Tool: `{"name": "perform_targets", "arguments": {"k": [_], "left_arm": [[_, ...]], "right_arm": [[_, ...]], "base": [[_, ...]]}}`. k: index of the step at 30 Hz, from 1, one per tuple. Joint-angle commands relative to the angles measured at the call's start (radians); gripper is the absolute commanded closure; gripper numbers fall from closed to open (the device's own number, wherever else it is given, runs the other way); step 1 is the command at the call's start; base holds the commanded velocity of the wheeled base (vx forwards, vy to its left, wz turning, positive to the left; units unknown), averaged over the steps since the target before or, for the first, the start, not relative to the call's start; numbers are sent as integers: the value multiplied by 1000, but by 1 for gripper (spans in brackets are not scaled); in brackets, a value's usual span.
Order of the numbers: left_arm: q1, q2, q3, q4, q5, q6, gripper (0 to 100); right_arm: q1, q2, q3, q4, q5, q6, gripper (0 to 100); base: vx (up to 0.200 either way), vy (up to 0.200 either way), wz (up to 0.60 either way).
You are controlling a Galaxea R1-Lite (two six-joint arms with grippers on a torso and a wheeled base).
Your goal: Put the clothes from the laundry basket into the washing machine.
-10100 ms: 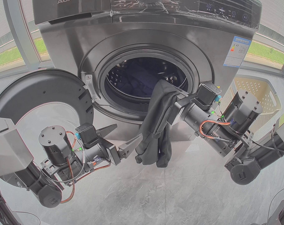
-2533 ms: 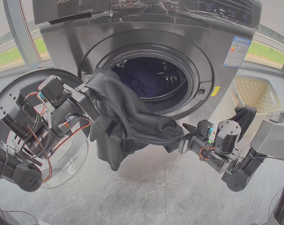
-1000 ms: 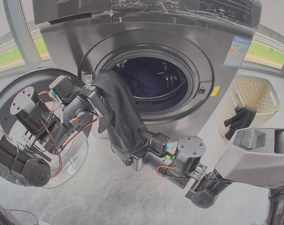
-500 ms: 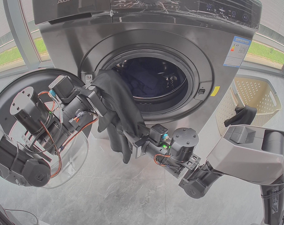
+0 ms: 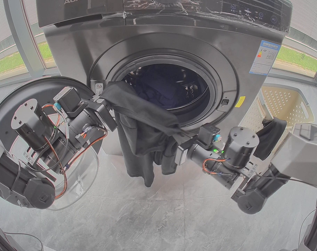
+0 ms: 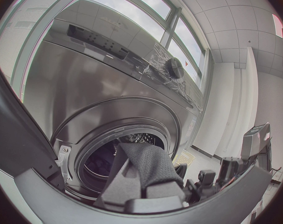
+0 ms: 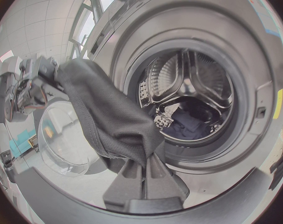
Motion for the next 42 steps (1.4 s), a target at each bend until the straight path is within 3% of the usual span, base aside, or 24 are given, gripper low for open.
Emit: {"name": "perform_targets", "arguments": {"k": [1,12,19,22,29,42], "left_arm": [[8,0,17,1,-3,2,100],[1,-8,37,1,-7,3,100],[8,-7,60,7,-12,8,100],[10,1,94,20,-15,19,100],[10,1,138,86,-15,75,100],[10,-11,104,72,-13,75,100]], "right_arm": [[-43,-130,73,-4,5,-3,100],[-51,-127,78,-10,3,0,100],[-92,-163,66,-11,5,0,100],[-94,-207,81,-11,5,4,100],[-94,-272,104,-11,-6,11,100],[-89,-321,104,-11,-27,11,100]], "base": [[0,0,0],[0,0,0],[0,0,0],[0,0,0],[0,0,0],[0,0,0]]}}
